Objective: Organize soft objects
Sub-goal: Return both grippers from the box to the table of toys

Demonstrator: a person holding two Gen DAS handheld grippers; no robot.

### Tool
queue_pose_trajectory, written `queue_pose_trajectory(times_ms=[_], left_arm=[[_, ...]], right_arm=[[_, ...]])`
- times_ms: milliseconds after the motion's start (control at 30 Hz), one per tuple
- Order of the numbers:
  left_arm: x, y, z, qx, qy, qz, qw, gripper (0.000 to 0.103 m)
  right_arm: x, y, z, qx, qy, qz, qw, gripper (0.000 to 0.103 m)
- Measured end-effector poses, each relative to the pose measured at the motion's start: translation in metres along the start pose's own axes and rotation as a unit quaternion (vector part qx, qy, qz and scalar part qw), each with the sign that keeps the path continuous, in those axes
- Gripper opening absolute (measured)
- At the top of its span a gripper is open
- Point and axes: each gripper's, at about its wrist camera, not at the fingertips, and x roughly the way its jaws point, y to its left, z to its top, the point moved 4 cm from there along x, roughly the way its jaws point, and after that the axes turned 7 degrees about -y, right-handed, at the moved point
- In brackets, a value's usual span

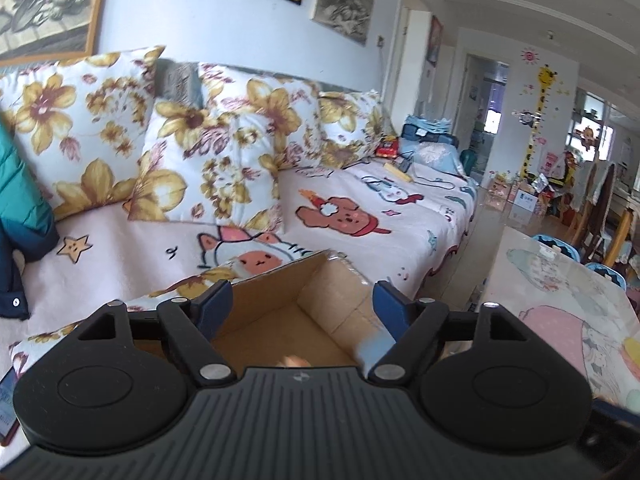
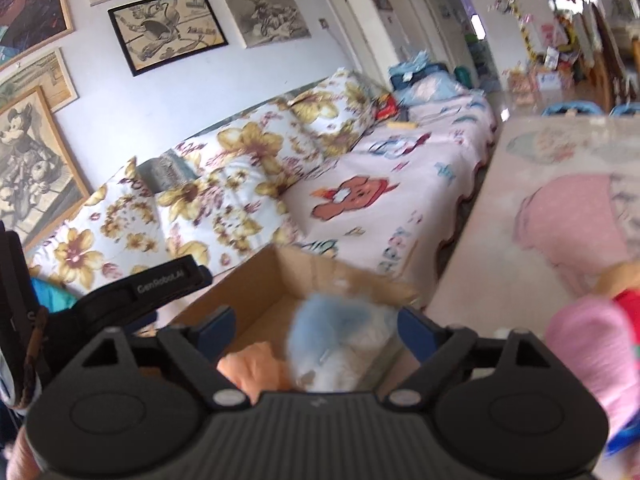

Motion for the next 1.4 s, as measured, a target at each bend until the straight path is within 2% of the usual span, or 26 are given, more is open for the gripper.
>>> queue_pose_trajectory(times_ms=[67,167,467,800,1200,1400], left_arm=[[-0.002,-0.008,-0.002,0.003,-0.004,-0.023,0.9997,0.097],[-0.006,-0.021,-0.005,0.021,-0.01,-0.047,0.9986,0.097],[-0.009,-0.04,-0.013,0.064,-0.018,-0.082,0.9944,0.1],[-0.008,-0.056,-0.018,0.099,-0.027,-0.13,0.9861,0.103],[-0.003,-0.076,-0.034,0.147,-0.024,-0.209,0.9666,0.103],[0.003,-0.082,-0.042,0.157,-0.004,-0.241,0.9576,0.103]], right_arm=[[-0.013,-0.007,0.003,-0.016,-0.016,-0.019,1.0,0.097],[-0.031,-0.017,0.004,-0.038,-0.035,-0.04,0.998,0.098],[-0.064,-0.033,0.003,-0.088,-0.069,-0.084,0.99,0.101],[-0.097,-0.067,-0.003,-0.1,-0.097,-0.138,0.981,0.102],[-0.136,-0.11,-0.017,-0.108,-0.096,-0.199,0.969,0.102],[-0.153,-0.135,-0.021,-0.101,-0.095,-0.234,0.962,0.102]])
